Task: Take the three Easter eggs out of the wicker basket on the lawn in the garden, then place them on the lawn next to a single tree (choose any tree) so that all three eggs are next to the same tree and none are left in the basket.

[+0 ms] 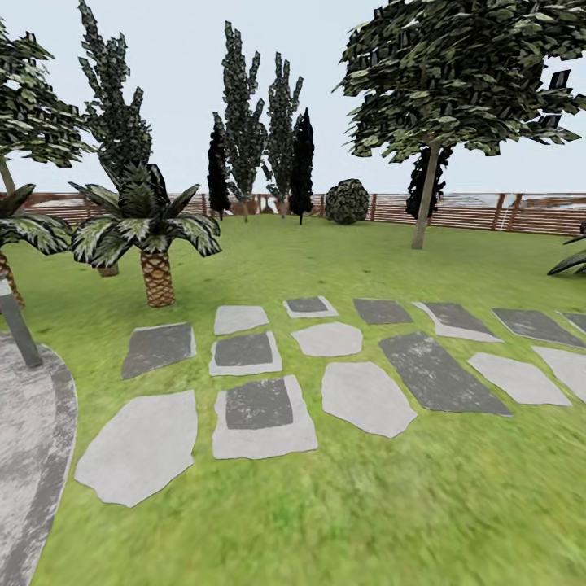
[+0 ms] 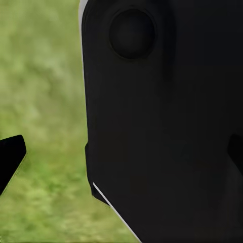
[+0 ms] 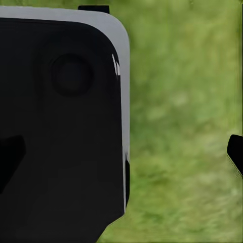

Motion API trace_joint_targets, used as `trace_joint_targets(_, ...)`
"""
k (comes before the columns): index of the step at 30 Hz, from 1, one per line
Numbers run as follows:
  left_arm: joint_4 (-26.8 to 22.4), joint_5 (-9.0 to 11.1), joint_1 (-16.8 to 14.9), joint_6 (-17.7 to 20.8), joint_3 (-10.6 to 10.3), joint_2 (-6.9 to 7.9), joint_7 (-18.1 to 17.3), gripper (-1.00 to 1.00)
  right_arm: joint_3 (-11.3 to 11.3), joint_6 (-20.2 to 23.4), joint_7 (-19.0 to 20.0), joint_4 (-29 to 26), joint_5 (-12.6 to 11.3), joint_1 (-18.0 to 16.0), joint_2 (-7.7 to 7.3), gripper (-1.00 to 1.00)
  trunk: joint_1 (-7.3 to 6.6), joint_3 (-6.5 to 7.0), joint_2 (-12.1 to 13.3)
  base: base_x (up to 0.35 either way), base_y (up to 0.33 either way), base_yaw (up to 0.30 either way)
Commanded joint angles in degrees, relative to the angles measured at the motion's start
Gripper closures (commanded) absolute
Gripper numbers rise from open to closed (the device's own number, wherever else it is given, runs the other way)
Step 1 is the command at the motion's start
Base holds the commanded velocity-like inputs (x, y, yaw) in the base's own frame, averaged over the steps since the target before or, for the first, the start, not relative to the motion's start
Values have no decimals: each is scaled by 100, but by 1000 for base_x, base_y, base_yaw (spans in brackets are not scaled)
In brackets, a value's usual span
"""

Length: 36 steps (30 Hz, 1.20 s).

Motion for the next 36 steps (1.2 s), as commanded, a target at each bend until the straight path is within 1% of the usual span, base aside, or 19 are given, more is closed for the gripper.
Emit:
trace_joint_targets(1, -5, -1, 1, 0, 2, 2, -19, -100, 5, 9, 4, 8, -12, -7, 0, -100, 4, -4, -2, 340, 0, -8)
trace_joint_targets(15, -5, -1, 1, 0, 2, 2, -19, -100, 5, 6, 4, 8, -12, -7, 0, -100, 4, -4, -2, 340, 0, -4)
trace_joint_targets(22, -5, -1, 1, 0, 2, 2, -19, -100, 3, 1, 7, 8, -12, -7, 0, -100, 4, -4, -2, 340, 0, -185)
trace_joint_targets(36, -5, -1, 1, 0, 2, 2, -19, -100, 5, 10, 4, 8, -12, -7, 0, -100, 4, -4, -2, 340, 0, -7)
